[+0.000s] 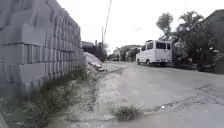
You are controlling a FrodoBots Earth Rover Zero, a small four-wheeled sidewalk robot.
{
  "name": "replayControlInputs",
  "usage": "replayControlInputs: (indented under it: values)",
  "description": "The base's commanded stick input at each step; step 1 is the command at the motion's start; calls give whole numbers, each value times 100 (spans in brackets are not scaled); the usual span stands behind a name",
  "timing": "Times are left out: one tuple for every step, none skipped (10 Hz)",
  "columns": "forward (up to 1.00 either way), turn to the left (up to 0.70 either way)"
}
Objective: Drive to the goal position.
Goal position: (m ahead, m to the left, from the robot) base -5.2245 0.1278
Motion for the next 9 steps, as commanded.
replayControlInputs:
  values:
    - [0,0]
    - [0,0]
    - [0,0]
    - [0,0]
    - [0,-9]
    - [0,-70]
    - [0,-70]
    - [0,-70]
    - [0,-70]
